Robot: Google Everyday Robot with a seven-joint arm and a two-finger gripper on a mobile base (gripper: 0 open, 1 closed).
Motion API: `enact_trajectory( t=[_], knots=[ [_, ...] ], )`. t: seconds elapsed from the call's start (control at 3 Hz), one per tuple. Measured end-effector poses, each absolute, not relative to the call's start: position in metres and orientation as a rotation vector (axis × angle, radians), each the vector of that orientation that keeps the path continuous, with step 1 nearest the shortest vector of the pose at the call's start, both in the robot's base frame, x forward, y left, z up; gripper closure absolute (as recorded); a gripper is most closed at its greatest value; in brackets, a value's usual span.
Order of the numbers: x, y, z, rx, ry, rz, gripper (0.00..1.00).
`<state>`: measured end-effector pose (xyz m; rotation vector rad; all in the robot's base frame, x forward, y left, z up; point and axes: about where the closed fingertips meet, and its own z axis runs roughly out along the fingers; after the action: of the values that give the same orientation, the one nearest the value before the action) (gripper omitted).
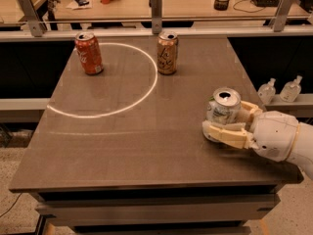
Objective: Knock 7up can over
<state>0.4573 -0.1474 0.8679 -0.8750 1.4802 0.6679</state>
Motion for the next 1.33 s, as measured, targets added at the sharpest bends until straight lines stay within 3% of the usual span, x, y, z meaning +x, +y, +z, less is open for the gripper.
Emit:
enact_trajectory(
  t=[0.33,0.67,1.33],
  knots=[
    [0.471,-0.148,0.882,-0.948,1.492,0.654,0.87],
    [0.486,-0.147,0.905,-1.069,1.498,0.645,1.00],
    [0.496,-0.150,0.947,-1.449,1.535,0.573,1.00]
  ],
)
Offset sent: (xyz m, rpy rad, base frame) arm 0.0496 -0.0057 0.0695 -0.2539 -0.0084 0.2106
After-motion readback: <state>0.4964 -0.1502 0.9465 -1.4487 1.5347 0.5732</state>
